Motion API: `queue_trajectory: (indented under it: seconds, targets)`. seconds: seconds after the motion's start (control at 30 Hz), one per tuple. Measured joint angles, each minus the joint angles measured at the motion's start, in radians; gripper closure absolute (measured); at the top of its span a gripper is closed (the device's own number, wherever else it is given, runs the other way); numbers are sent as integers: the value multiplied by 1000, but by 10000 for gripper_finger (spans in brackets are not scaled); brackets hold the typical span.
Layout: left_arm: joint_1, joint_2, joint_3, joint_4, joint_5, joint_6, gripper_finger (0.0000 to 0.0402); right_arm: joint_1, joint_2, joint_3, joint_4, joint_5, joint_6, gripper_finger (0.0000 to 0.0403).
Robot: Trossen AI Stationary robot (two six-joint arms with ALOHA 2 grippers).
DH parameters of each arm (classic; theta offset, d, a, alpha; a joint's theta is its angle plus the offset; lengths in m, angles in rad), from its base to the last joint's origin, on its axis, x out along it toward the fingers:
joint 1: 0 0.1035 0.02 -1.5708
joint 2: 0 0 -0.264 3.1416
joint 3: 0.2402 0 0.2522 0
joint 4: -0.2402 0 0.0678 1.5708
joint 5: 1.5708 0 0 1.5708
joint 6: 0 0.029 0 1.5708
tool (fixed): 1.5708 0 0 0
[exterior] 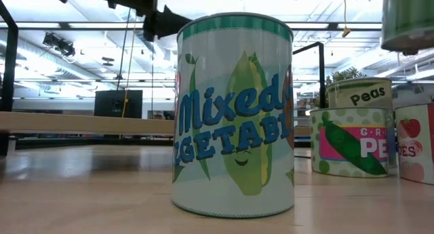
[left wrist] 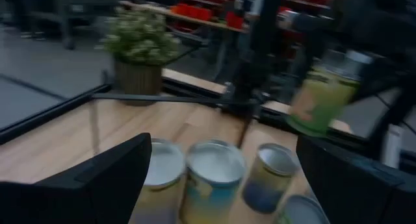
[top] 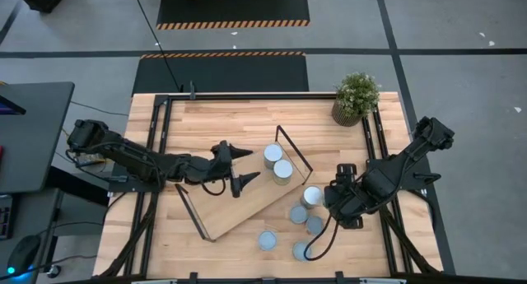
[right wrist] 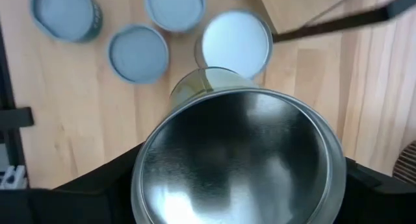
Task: Pick and place cans onto a shelf
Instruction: Put the large canned oranges on the shelf
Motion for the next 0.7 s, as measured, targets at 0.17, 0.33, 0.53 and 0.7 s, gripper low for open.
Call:
queue_trajectory:
  seconds: [0.17, 0.33, 0.53, 0.7]
  targets:
    - [-4, -15, 0, 10, 11, 3, 13, 0, 84, 129, -36, 0, -74, 76]
    - [4, -45, 0, -1, 64, 43, 13, -19, 150, 247, -33, 67, -190, 76]
    - [2, -113, 1, -94, 48, 57, 13, -121, 209, 295, 102, 102, -402, 76]
    - [-5, -155, 0, -171, -13, 56, 13, -253, 260, 294, 221, 41, -588, 76]
